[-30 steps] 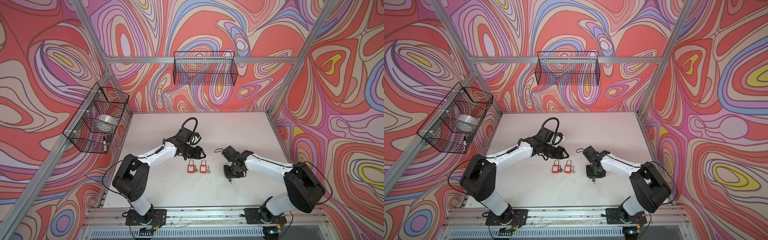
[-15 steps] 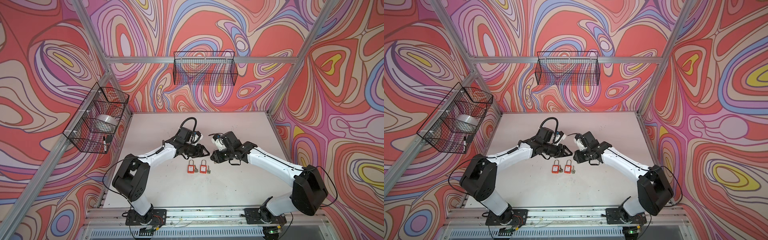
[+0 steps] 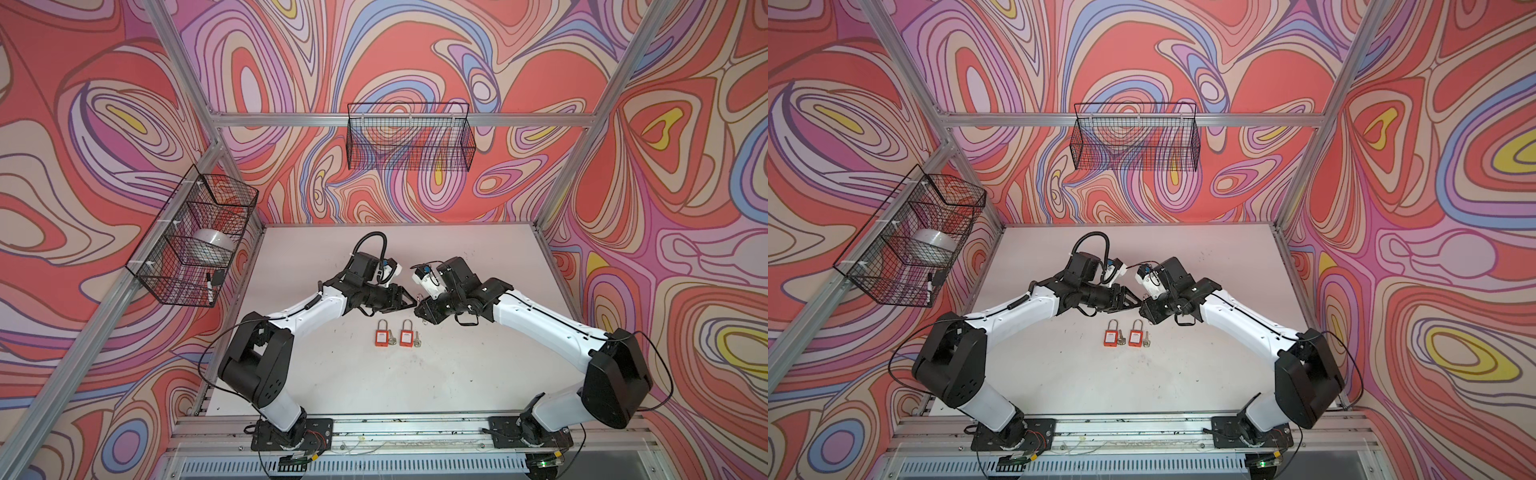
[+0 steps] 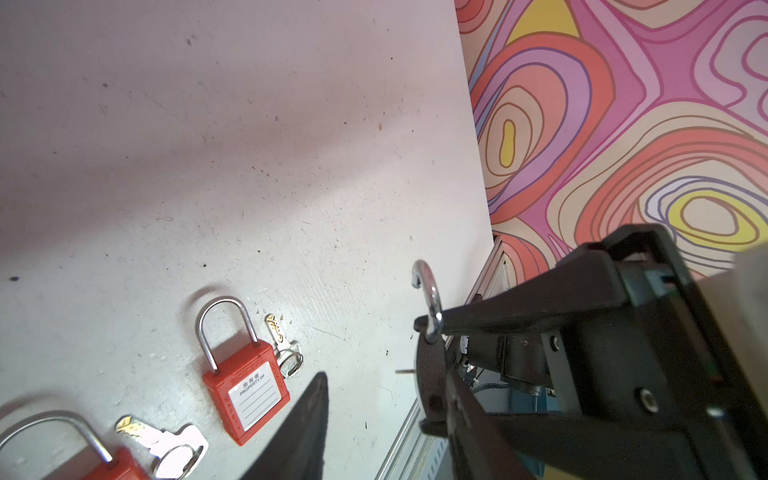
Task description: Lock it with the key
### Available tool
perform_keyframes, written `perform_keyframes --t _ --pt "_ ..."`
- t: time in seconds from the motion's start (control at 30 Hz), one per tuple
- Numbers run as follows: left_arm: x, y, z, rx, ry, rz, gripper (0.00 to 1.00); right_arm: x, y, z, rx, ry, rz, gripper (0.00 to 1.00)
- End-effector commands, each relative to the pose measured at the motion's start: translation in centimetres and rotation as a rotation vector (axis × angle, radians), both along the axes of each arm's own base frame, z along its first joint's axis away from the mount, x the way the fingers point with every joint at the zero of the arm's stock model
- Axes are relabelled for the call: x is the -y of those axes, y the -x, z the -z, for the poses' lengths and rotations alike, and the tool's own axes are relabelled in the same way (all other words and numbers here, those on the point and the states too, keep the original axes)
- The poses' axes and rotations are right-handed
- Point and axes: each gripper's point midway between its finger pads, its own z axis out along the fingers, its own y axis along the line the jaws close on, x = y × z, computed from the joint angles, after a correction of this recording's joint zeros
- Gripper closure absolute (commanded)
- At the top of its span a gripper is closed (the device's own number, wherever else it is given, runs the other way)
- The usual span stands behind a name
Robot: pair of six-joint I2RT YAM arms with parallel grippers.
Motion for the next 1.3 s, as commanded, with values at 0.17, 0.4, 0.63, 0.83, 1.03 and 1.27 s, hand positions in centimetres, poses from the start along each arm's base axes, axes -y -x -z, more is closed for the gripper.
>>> perform_keyframes --t 0.17,0.4,0.63,0.83,1.03,1.27 --pt "0.1 0.3 -1.8 0.009 0.071 0.025 0.57 -1.4 -0.4 -2.5 0.134 -0.048 -0.103 0.79" --pt "0.1 0.6 -1.8 0.008 0.067 0.033 0.61 -2.4 -0.9 -2.7 0.178 -0.025 -0.153 0.79" --pt "0.0 0.7 -1.5 -0.003 0.062 0.037 0.67 -3.1 -1.6 -3.0 0.238 0.007 -0.19 0.8" --pt "0.1 0.9 -1.4 -0.012 0.056 0.048 0.74 -3.4 -2.0 -3.0 0.294 0.046 -0.233 0.8" --pt "0.0 1.0 -1.3 -0.015 0.052 0.05 0.84 -3.7 -2.3 -3.5 0.337 0.063 -0.272 0.8" --pt "0.3 0.4 -1.9 0.001 0.073 0.031 1.0 -3.6 -2.2 -3.3 0.346 0.08 -0.282 0.77"
